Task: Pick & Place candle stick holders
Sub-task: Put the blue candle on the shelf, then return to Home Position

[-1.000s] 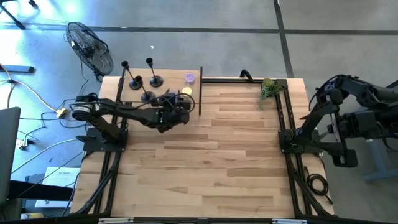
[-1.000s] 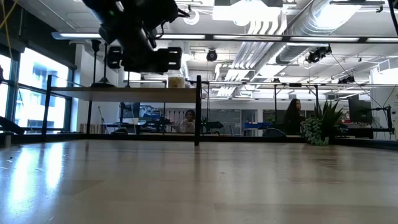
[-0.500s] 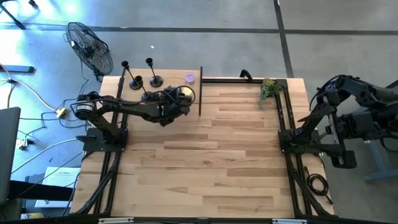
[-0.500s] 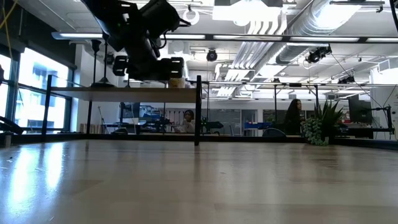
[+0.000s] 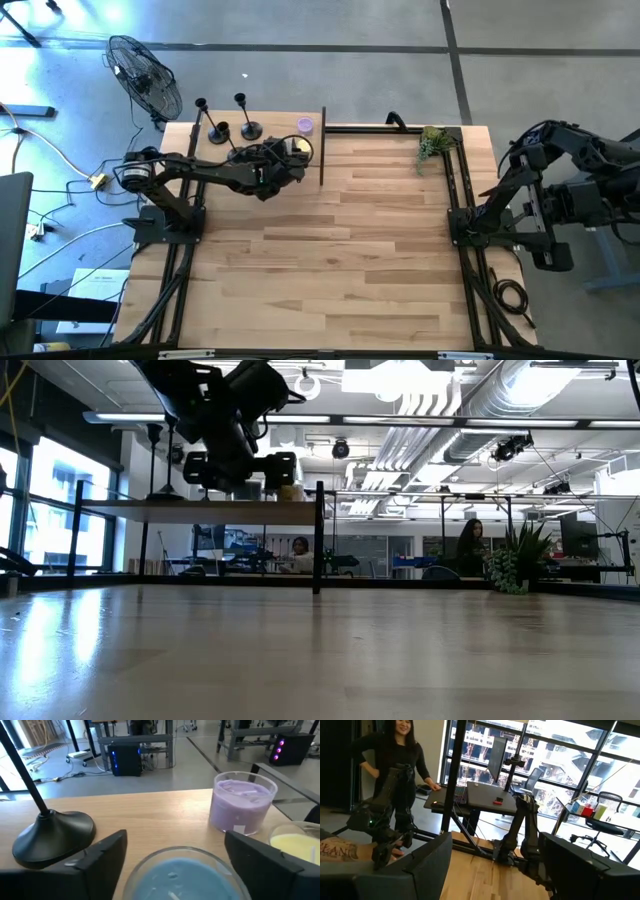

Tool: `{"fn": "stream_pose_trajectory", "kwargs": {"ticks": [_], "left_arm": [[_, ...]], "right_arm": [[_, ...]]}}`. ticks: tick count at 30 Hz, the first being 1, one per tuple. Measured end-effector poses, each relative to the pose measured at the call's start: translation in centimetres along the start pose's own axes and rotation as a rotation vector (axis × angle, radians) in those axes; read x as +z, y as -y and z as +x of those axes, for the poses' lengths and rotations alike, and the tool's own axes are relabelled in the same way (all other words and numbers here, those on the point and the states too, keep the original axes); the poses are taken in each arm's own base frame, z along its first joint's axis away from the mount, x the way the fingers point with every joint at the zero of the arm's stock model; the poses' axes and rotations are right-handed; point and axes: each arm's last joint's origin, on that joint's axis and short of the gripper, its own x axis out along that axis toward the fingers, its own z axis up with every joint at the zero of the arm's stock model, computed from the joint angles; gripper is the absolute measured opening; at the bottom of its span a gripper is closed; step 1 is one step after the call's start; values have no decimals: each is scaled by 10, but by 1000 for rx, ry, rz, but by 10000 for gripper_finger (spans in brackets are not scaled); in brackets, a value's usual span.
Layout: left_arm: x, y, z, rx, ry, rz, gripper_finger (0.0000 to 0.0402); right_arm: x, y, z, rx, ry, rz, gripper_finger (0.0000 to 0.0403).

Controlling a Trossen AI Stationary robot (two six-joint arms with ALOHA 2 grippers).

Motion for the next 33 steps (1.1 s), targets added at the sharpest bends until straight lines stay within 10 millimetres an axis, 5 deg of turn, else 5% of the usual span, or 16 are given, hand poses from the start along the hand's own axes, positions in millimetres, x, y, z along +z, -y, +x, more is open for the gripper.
{"fn": "stream_pose_trajectory", "kwargs": {"ticks": [18,26,33], "left_arm": [[19,17,-18,-52,121,57,353],[49,22,-44,-5,236,117,353],[92,15,-97,-365,424,104,353]], "right_arm": [[1,-2,0,49,9,-7,291],[1,-4,0,111,13,-16,291],[1,-4,0,125,12,12,291]]}}
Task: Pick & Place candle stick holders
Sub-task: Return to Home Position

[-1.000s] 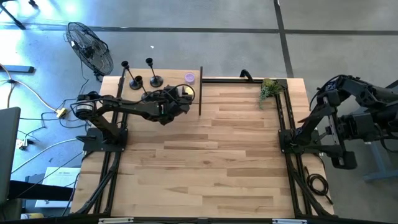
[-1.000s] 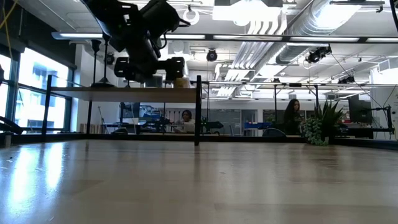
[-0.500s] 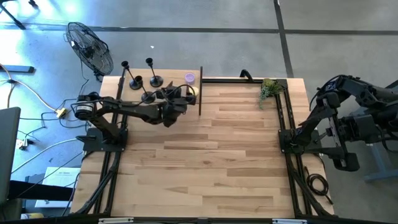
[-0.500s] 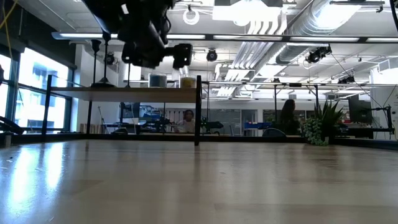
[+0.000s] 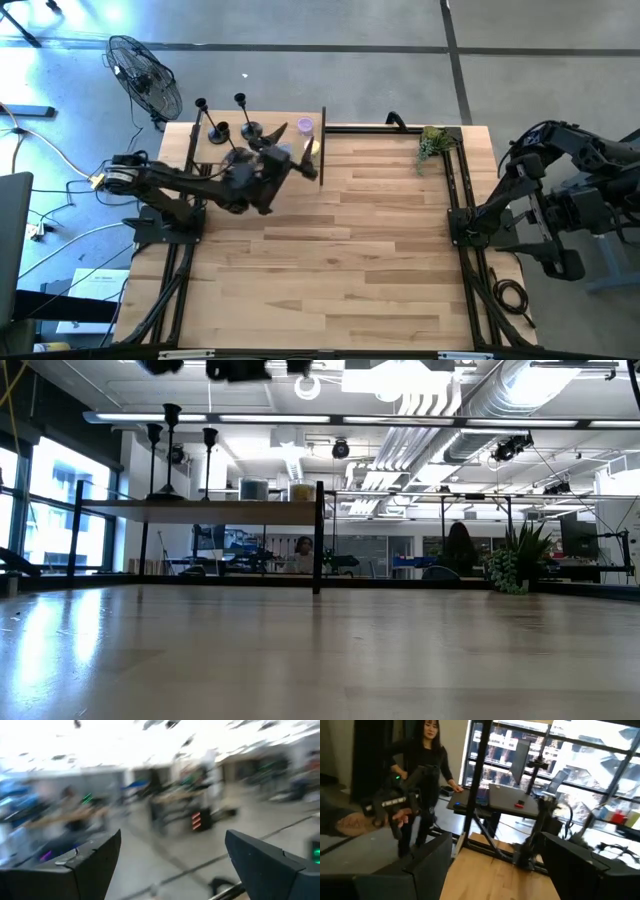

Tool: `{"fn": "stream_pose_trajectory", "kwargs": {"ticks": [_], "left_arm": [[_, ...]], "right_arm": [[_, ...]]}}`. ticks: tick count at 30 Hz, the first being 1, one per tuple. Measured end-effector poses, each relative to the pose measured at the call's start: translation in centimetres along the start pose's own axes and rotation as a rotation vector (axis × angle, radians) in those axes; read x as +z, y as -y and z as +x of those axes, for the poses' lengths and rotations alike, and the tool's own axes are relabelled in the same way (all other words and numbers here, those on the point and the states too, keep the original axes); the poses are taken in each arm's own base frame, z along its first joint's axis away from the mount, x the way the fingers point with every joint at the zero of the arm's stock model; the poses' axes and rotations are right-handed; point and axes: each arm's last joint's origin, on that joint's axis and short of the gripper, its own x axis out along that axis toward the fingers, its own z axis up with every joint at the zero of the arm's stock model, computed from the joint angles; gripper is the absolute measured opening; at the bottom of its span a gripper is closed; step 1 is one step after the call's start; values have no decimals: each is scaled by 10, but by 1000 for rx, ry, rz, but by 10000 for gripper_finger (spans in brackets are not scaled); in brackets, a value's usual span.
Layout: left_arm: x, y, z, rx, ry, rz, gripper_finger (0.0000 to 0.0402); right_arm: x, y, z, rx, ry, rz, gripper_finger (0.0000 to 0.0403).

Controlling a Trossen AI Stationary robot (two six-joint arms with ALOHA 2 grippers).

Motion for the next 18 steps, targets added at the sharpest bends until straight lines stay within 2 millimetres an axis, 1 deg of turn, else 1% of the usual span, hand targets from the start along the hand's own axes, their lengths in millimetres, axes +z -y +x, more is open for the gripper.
{"fn": "stream_pose_trajectory", "kwargs": {"ticks": [3,8,12,15,18], "left_arm": [[23,-2,-20,-113,73,-13,353],[59,-4,-46,-181,99,-116,353],[82,-3,-65,-253,123,-195,353],[100,-3,-76,-263,110,-235,353],[121,-8,-84,-213,61,-237,339]], "right_arm": [[0,-3,0,114,5,-26,291],[3,-8,-1,258,37,-12,292],[3,-12,-1,359,43,-5,292],[4,-20,5,335,46,-40,291],[5,-26,12,233,51,-75,291]]}}
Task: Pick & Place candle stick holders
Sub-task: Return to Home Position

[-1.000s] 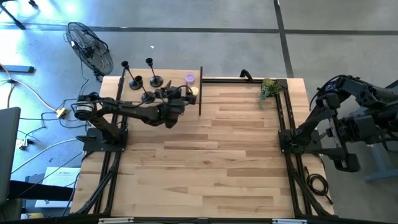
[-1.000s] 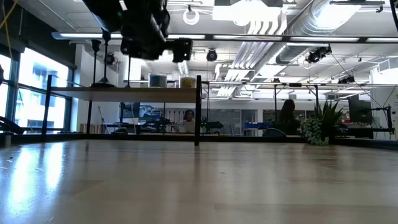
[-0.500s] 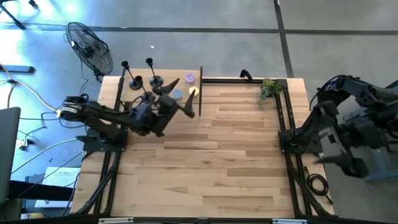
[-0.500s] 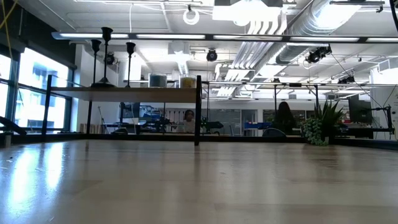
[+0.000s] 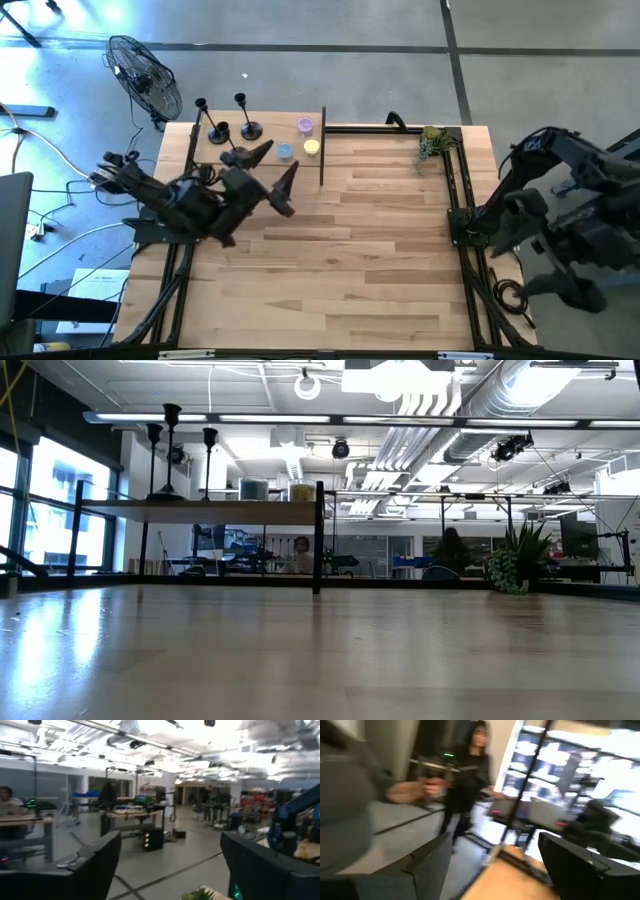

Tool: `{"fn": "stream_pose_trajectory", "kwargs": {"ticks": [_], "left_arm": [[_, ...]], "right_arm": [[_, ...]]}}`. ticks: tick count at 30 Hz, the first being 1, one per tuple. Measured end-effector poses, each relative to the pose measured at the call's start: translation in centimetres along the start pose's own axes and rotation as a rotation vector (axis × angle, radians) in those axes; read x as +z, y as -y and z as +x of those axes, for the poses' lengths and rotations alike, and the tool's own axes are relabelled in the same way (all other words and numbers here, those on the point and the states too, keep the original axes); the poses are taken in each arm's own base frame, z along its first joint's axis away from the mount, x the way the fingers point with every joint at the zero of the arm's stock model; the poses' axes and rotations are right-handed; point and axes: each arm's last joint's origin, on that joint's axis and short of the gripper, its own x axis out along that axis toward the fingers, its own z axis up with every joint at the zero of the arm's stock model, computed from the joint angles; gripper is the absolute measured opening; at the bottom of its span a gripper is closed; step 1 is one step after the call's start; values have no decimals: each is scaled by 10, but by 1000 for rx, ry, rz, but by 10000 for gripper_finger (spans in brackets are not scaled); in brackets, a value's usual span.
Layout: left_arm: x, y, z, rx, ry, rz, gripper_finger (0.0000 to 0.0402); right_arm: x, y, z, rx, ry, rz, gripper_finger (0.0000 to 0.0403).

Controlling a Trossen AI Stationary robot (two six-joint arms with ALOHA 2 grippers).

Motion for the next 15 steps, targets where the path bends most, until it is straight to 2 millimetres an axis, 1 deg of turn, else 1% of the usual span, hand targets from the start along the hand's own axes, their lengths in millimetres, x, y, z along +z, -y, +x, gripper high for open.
{"fn": "stream_pose_trajectory", "kwargs": {"ticks": [2,4,7,9,11,12,13,15], "left_arm": [[13,1,-3,17,-21,29,315],[26,0,-5,28,-35,63,279],[49,-2,-8,29,-48,129,200],[65,-6,-10,-11,-41,187,134],[83,-14,-12,-47,-49,256,60],[92,-19,-13,-61,-57,285,31],[101,-26,-13,-72,-66,309,17],[118,-39,-15,-95,-82,337,18]], "right_arm": [[3,-1,4,-90,8,-16,289],[7,-1,6,-145,27,-45,279],[15,1,6,-191,71,-59,244],[18,3,5,-209,89,-79,206],[21,6,3,-257,99,-98,157],[23,8,2,-285,100,-112,129],[25,10,0,-318,100,-125,98],[30,17,-4,-388,99,-144,36]]}}
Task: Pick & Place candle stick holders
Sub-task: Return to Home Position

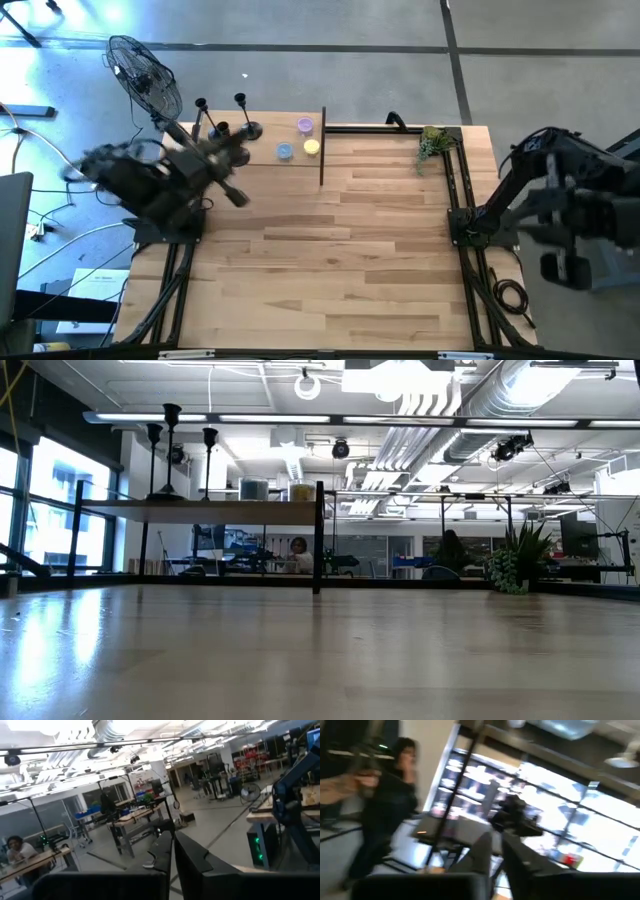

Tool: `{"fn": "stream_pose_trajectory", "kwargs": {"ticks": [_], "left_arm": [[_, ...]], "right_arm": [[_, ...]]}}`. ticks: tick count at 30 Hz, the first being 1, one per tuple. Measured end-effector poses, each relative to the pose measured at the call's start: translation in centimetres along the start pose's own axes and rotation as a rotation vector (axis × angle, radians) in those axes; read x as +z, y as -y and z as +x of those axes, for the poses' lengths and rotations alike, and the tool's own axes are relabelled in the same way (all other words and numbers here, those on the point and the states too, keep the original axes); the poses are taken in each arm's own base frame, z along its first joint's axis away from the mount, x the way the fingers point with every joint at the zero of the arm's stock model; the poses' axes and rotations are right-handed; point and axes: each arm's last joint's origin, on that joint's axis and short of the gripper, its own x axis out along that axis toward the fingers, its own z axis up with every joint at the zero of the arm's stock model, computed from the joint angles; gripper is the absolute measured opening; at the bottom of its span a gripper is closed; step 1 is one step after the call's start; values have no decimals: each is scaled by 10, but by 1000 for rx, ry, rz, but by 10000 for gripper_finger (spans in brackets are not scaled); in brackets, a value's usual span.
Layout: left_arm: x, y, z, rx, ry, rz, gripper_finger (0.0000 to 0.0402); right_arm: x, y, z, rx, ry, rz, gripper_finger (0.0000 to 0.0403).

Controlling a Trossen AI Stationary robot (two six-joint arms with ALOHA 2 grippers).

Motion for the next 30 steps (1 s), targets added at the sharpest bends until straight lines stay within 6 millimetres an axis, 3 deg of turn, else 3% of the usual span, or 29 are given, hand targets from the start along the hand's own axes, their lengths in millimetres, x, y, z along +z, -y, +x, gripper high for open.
{"fn": "stream_pose_trajectory", "kwargs": {"ticks": [2,6,10,13,18,20,22,26,30], "left_arm": [[10,-19,-4,-14,-13,16,15],[26,-69,-13,-47,-37,37,5],[25,-127,-26,-113,-60,-43,2],[5,-169,-33,-187,-78,-185,2],[-55,-219,-44,-542,-125,-439,1],[-78,-221,-49,-609,-201,-488,1],[-95,-206,-54,-625,-240,-442,1],[-120,-171,-63,-736,-256,-326,0],[-153,-155,-73,-847,-296,-350,0]], "right_arm": [[4,10,-2,-75,-9,-4,13],[10,38,-11,-221,-71,-1,9],[8,75,-29,-223,-56,37,5],[-1,107,-45,-206,-50,98,1],[-36,141,-66,-130,-83,143,1],[-51,140,-70,-33,-75,163,1],[-64,131,-71,22,-108,192,1],[-92,100,-69,27,-218,172,0],[-122,68,-69,8,-292,235,0]]}}
